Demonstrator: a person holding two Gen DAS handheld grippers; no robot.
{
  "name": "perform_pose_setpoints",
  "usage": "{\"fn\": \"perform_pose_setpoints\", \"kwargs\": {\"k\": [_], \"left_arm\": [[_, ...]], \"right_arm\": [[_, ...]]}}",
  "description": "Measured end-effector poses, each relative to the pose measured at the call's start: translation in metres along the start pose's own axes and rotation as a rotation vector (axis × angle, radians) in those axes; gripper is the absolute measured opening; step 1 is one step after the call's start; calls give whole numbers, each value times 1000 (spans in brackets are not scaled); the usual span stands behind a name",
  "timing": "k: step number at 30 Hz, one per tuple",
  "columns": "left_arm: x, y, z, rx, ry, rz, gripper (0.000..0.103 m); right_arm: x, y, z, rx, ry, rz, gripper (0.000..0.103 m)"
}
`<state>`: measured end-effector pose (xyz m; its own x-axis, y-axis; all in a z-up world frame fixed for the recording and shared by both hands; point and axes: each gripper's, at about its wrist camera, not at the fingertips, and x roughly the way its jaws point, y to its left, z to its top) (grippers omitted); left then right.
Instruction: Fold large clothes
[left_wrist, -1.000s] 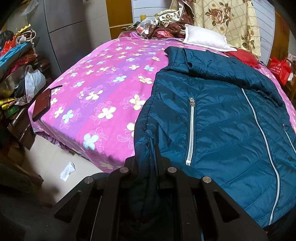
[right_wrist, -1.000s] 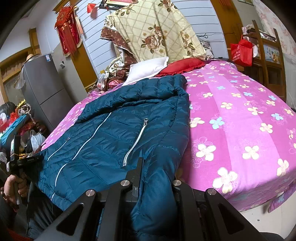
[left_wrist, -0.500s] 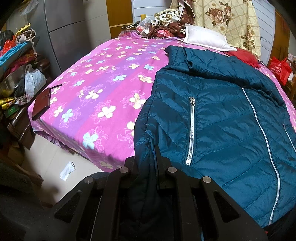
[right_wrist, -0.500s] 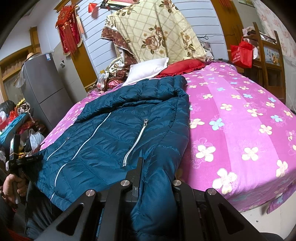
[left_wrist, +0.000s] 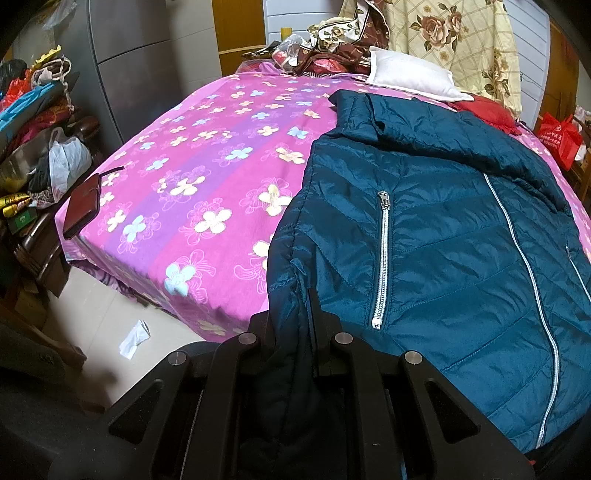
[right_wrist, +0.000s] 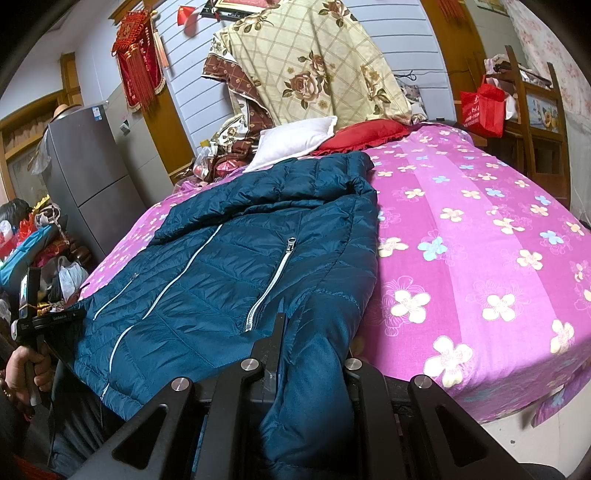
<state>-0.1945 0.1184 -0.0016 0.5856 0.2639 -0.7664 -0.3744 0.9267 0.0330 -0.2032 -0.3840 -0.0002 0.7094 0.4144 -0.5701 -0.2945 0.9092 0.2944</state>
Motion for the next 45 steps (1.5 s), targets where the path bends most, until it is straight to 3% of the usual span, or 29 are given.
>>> {"fn": "perform_pose_setpoints", "kwargs": {"k": [20,26,35,45], "left_arm": [[1,0,-1,3,1,0,10],[-2,7,-5,-35,-25,-35,10],[-48,34,-10,-74,-129,-62,10],[-108,68,1,-174,-242,-81,9]], "right_arm": [[0,-1,-1,-1,-1,1,10],[-6,2,6,-10,-31,23,10],[-36,12,6,-65,-62,37,10],[-92,19,38,-108,-196,89,10]]}}
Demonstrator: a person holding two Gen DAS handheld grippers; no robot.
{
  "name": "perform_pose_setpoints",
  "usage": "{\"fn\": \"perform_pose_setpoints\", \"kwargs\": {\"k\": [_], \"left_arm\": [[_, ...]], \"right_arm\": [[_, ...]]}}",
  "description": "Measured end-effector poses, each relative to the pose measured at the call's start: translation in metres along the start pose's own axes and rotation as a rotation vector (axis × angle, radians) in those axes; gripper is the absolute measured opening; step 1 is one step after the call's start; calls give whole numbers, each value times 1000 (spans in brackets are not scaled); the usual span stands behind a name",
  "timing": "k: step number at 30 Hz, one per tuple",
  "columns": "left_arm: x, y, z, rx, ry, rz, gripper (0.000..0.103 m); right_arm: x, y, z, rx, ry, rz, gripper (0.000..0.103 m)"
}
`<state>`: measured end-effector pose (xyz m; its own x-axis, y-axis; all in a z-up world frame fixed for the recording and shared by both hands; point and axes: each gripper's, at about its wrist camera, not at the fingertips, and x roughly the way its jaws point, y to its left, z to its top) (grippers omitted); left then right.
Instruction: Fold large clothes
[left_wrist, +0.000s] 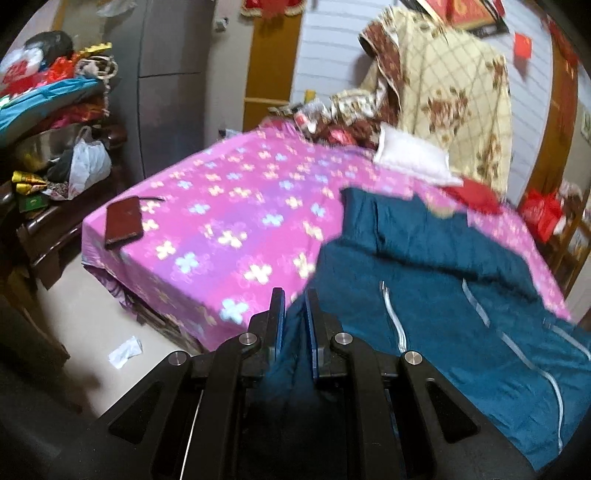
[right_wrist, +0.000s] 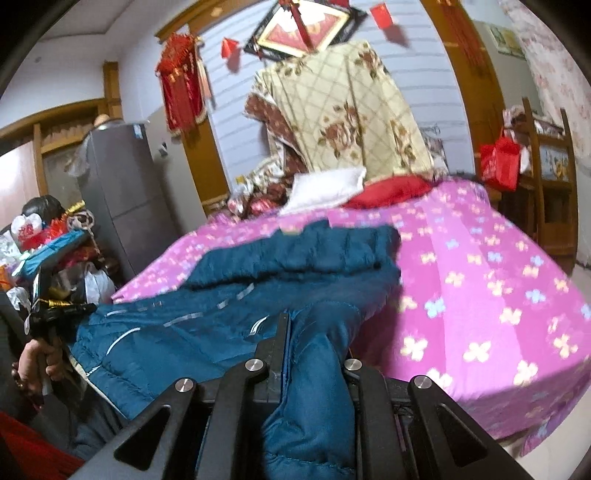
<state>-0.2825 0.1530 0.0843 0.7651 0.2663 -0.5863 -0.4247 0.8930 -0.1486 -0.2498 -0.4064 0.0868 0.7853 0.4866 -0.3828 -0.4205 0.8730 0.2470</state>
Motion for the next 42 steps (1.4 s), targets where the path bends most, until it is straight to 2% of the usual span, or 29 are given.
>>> {"fn": "perform_pose_setpoints", "kwargs": {"k": [3,4,7,10,12,14,15,19,23,25,26,28,29,36,39,42], "left_arm": [[-15,4,16,1,-88,56,6],[-13,6,21,-1,-86,48,6],[0,3,22,9,-13,-27,6],[1,-5,15,72,9,-38,7],[5,-4,9,107,42,-62,17],[11,-2,-2,140,103,-74,67],[12,-1,-9,155,117,-87,71],[16,-1,-39,222,170,-124,71],[35,9,-76,160,343,-249,71],[39,13,-93,135,396,-279,70],[38,13,-96,128,396,-291,70],[32,13,-99,118,389,-352,70],[32,12,-102,100,409,-405,70],[50,5,-109,92,556,-570,70],[63,5,-102,45,600,-595,70],[68,2,-96,60,628,-569,58]], "right_arm": [[-7,-4,11,9,-42,16,10],[-7,-8,12,21,-46,19,10],[4,-17,7,68,-28,37,10],[9,-8,-1,35,-3,45,10],[9,-6,-6,29,1,47,10],[7,-9,-10,43,3,52,10],[7,-12,-12,53,6,55,10],[8,-13,-18,67,16,57,10],[8,-10,-22,62,23,63,10],[8,-10,-22,65,27,64,10],[8,-9,-23,62,27,62,10],[8,-8,-22,60,30,61,10],[9,-8,-22,57,33,61,10],[7,-3,-22,46,35,56,10],[6,-3,-23,51,36,55,10],[5,-2,-23,48,37,54,10]]}}
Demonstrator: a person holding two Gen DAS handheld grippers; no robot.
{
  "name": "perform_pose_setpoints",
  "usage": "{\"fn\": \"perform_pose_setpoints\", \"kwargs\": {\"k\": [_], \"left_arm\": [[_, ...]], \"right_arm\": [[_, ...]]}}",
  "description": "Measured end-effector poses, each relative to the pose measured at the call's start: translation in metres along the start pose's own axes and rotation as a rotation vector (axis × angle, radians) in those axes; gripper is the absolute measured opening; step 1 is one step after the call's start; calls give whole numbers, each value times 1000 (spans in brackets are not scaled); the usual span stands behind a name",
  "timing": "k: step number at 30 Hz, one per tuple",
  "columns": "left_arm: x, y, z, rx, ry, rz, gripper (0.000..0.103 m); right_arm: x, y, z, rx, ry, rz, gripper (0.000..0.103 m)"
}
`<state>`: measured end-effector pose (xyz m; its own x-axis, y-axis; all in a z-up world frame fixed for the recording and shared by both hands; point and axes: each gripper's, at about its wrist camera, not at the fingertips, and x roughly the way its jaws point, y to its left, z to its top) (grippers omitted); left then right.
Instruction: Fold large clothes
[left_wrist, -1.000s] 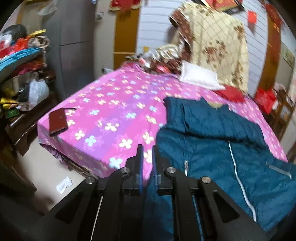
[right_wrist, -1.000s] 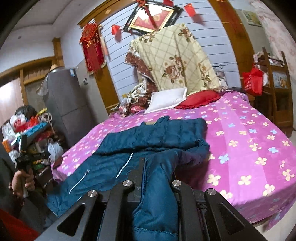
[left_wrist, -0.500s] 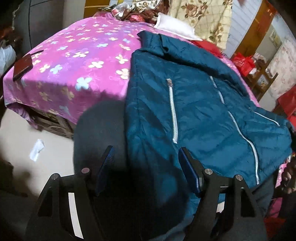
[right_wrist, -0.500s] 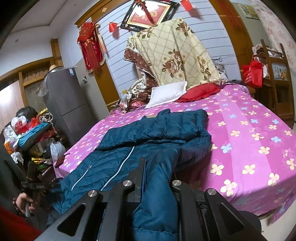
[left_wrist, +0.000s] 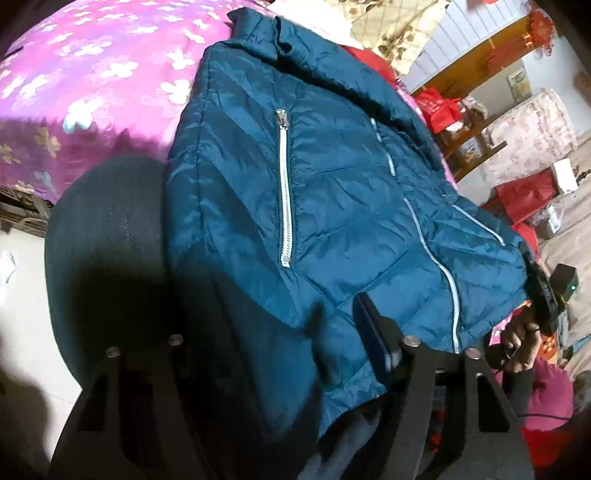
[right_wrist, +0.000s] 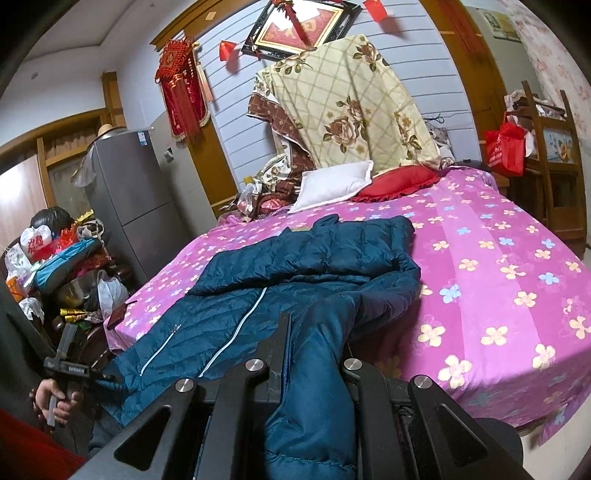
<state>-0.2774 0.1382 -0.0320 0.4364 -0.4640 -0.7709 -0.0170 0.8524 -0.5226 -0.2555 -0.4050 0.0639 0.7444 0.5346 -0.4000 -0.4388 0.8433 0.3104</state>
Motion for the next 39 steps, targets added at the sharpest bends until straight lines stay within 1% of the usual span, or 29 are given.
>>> {"fn": "perform_pose_setpoints", "kwargs": {"k": [1,2,3,4,5,6,8,9,12,14,17,21,24,28,33,39], "left_arm": [[1,0,2,1,5,36,36],[3,3,3,-4,18,98,15],[5,7,2,-19,23,96,14],[3,10,1,-41,12,83,10],[1,8,0,-42,-2,99,8],[0,5,-2,-30,-12,116,7],[-7,-12,-7,39,-67,180,6],[-10,-16,-8,51,-88,185,6],[-37,-21,-9,60,-220,160,6],[-61,-17,-10,34,-325,129,6],[-84,-16,-11,8,-427,116,6],[-101,-35,-3,26,-523,111,6],[-110,-46,8,34,-578,105,6],[-117,-51,39,25,-635,96,6],[-117,-56,85,10,-698,103,6],[-110,-70,166,39,-772,125,6]], "right_arm": [[0,0,0,-2,0,-2,10],[0,0,-1,-3,0,-4,10],[-1,0,-3,-3,0,-6,10],[0,-1,-3,-2,0,-4,10],[0,-1,-5,-3,0,-7,10],[1,-1,-6,-6,2,-12,10],[0,-1,-7,-14,3,-26,10],[-1,-2,-8,-15,1,-30,10],[-3,-3,-10,-22,7,-51,10],[-6,-4,-12,-23,13,-65,10],[-14,-7,-16,-17,16,-81,10],[-22,-6,-16,-26,23,-104,10],[-24,-3,-9,-43,11,-112,10],[-21,-3,14,-57,-33,-103,10],[-1,0,51,-98,-96,-111,10],[37,-5,100,-97,-189,-138,10]]}}
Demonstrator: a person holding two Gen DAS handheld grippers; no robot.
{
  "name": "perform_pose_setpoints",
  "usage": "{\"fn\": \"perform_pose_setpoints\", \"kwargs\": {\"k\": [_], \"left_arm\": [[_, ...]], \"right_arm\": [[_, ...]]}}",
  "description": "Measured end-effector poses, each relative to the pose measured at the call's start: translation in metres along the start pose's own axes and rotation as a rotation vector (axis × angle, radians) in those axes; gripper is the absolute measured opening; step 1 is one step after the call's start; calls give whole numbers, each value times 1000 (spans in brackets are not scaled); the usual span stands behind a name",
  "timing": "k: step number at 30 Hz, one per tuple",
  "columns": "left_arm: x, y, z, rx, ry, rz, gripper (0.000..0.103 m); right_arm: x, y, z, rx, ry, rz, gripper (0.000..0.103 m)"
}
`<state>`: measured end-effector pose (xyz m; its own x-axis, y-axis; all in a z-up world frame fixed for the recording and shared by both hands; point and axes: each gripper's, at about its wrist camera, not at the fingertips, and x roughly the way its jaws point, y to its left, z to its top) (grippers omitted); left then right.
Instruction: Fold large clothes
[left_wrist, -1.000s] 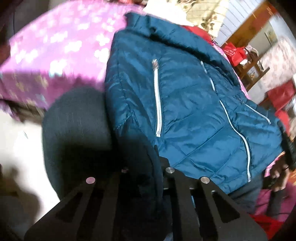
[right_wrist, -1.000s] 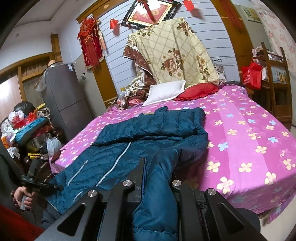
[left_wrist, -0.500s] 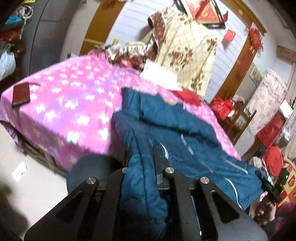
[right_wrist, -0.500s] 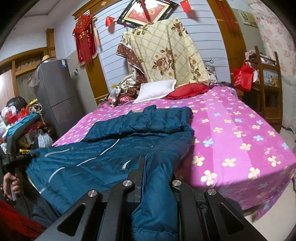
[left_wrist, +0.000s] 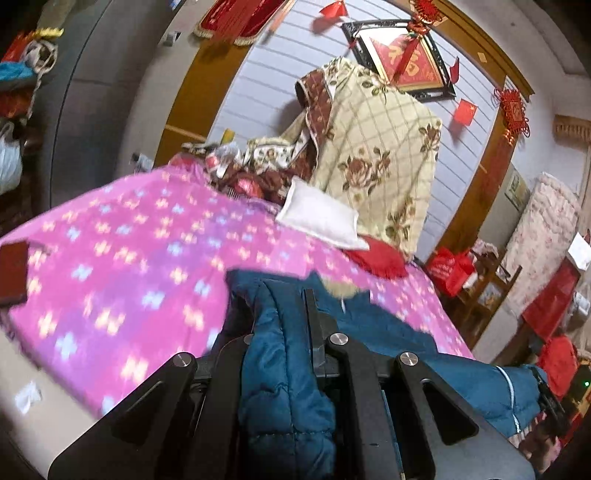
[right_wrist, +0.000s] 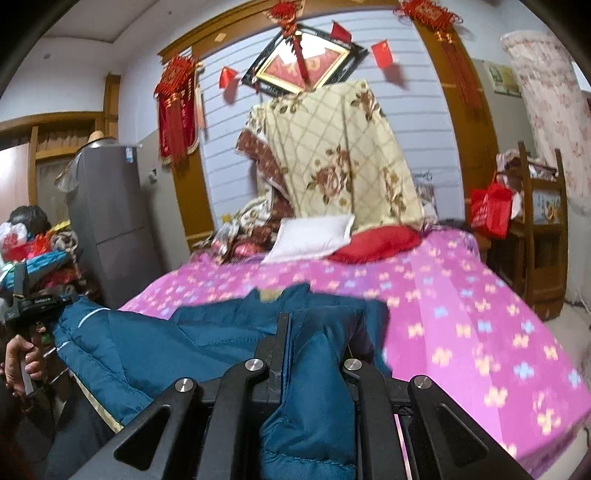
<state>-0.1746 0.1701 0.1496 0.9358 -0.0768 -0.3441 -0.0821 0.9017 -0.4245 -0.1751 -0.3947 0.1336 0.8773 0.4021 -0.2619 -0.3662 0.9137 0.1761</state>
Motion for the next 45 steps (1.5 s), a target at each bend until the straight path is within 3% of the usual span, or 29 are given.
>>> {"fn": "perform_pose_setpoints", "kwargs": {"k": [8,13,20,26,34,40,42,45], "left_arm": [[101,-17,58,43,-67,78,6],[196,-15,72,61,-19,156,6],[307,2,46,51,129,252,6],[372,14,4,97,256,310,9],[400,25,-21,68,368,329,13],[401,38,-16,-31,420,266,18],[398,41,-10,-64,443,233,24],[386,49,3,-175,438,134,55]], "right_arm": [[88,-14,58,-1,-100,-46,10],[175,-36,79,56,-87,-75,10],[283,-73,54,158,11,-146,10],[344,-107,10,220,189,-185,10],[389,-123,-22,262,394,-191,15],[393,-129,-23,327,433,-167,21],[384,-137,-21,429,413,-125,26],[362,-146,-14,605,338,-16,49]]}}
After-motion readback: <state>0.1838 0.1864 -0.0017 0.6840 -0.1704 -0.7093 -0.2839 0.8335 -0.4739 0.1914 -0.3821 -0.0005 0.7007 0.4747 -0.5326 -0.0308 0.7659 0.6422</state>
